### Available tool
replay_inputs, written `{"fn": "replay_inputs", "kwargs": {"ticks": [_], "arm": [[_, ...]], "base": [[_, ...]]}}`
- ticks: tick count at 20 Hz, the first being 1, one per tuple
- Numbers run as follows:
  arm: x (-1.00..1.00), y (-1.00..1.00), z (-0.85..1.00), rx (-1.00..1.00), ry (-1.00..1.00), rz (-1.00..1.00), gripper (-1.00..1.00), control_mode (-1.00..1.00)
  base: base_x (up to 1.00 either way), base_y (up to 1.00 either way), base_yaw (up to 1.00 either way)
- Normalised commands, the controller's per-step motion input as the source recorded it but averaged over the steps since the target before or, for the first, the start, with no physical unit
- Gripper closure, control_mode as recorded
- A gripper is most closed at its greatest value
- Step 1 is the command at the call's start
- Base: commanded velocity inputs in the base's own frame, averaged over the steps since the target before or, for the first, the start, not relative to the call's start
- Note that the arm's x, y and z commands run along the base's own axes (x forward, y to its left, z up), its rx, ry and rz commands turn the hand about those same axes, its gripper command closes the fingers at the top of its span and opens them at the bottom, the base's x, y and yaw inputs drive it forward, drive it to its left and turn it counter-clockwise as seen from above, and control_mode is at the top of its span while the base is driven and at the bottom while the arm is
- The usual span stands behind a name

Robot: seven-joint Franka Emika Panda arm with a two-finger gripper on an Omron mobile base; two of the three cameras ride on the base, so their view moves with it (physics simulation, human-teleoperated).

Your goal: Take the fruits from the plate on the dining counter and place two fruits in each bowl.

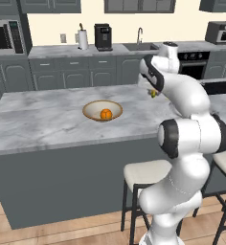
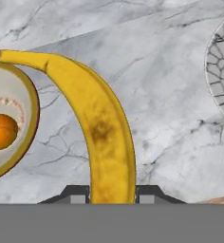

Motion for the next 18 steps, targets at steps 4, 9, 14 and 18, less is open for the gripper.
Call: {"fn": "replay_inputs", "kwargs": {"ticks": [4, 9, 14, 18], "arm": [[-0.01, 1.0, 0.0, 0.0, 0.13, 0.21, 1.0, -1.0], [0.0, 1.0, 0.0, 0.0, 0.17, 0.19, 1.0, -1.0], [0.0, 0.97, 0.06, 0.0, 0.2, 0.09, 1.0, -1.0], [0.08, 0.55, -0.07, 0.0, 0.15, 0.01, 1.0, -1.0]], "base": [[0.0, 0.0, 0.0], [0.0, 0.0, 0.0], [0.0, 0.0, 0.0], [0.0, 0.0, 0.0]]}}
